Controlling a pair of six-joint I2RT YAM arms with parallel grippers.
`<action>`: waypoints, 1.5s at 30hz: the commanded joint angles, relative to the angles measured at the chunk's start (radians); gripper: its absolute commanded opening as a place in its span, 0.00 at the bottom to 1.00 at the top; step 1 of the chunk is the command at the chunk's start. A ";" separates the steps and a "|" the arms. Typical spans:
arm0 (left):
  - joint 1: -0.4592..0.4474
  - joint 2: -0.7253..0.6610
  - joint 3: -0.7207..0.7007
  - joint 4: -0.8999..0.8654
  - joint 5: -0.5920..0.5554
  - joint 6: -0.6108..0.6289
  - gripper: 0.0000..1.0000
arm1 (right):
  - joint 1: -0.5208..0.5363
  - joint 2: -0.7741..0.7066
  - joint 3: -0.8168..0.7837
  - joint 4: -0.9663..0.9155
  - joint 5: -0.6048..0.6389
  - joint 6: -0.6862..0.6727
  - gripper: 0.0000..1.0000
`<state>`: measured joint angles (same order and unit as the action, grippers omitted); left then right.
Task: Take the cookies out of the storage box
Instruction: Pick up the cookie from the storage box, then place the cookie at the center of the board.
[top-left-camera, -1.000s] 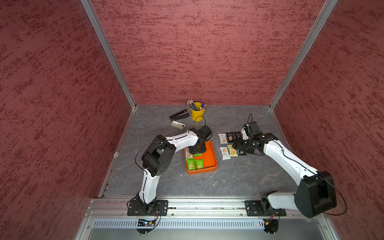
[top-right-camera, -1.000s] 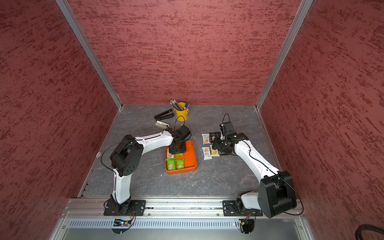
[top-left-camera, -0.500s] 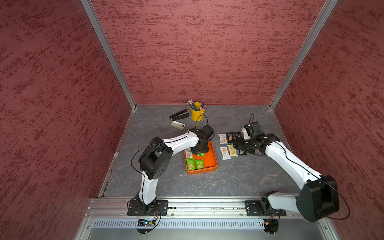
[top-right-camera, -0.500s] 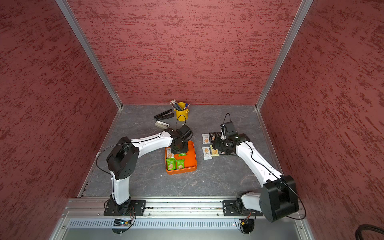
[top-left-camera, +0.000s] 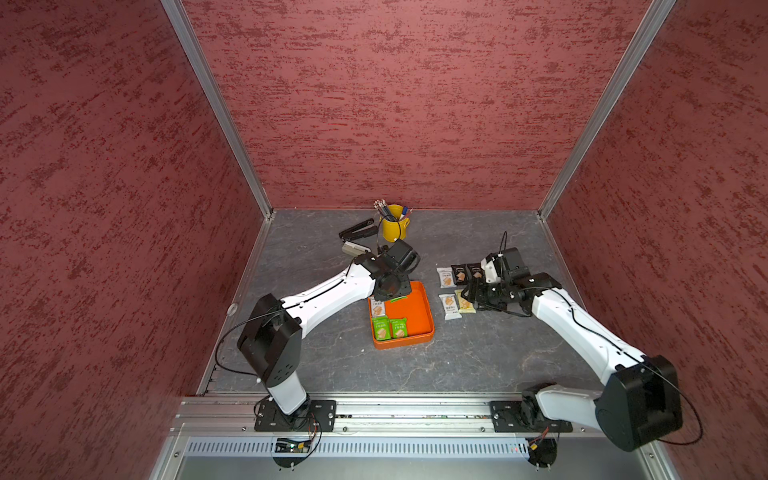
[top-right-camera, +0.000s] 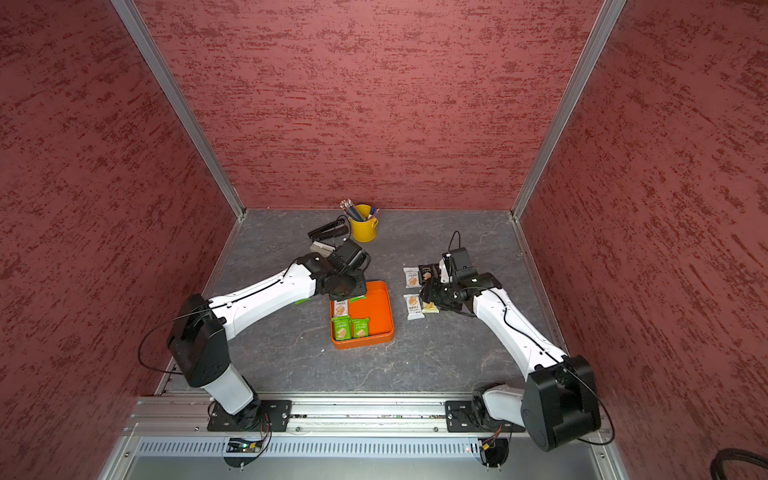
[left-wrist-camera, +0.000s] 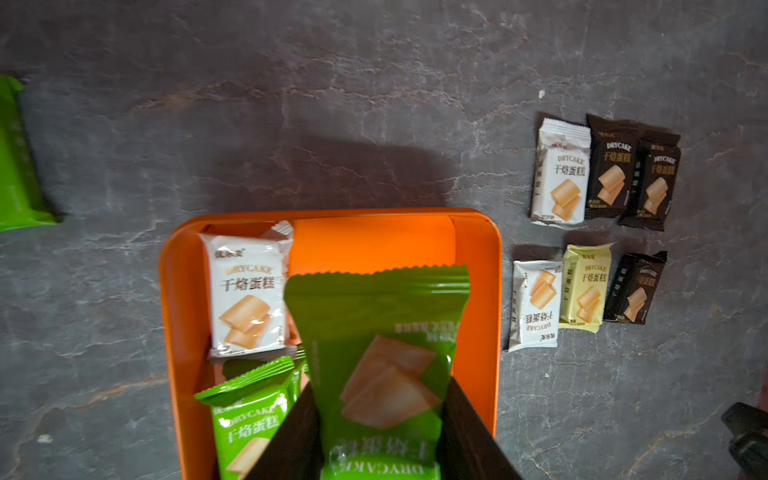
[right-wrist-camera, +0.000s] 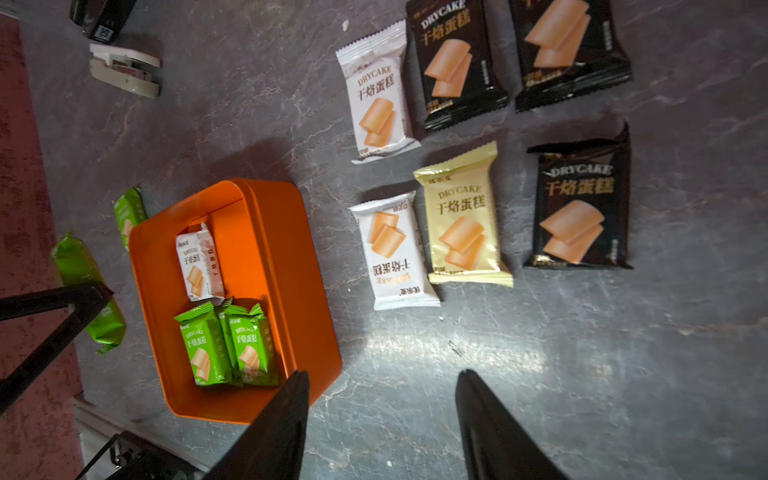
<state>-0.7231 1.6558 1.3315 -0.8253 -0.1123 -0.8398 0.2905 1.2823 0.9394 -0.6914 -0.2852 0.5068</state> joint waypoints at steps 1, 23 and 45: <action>0.057 -0.065 -0.056 -0.035 -0.028 0.030 0.37 | -0.004 0.034 -0.012 0.107 -0.077 0.059 0.61; 0.662 -0.142 -0.264 0.027 0.092 0.379 0.37 | 0.036 0.165 0.000 0.279 -0.015 0.241 0.61; 0.734 0.090 -0.284 0.178 0.111 0.502 0.38 | 0.052 0.219 0.087 0.204 0.046 0.263 0.61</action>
<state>0.0055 1.7374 1.0615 -0.6735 -0.0025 -0.3588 0.3363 1.5150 0.9901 -0.4629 -0.2684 0.7673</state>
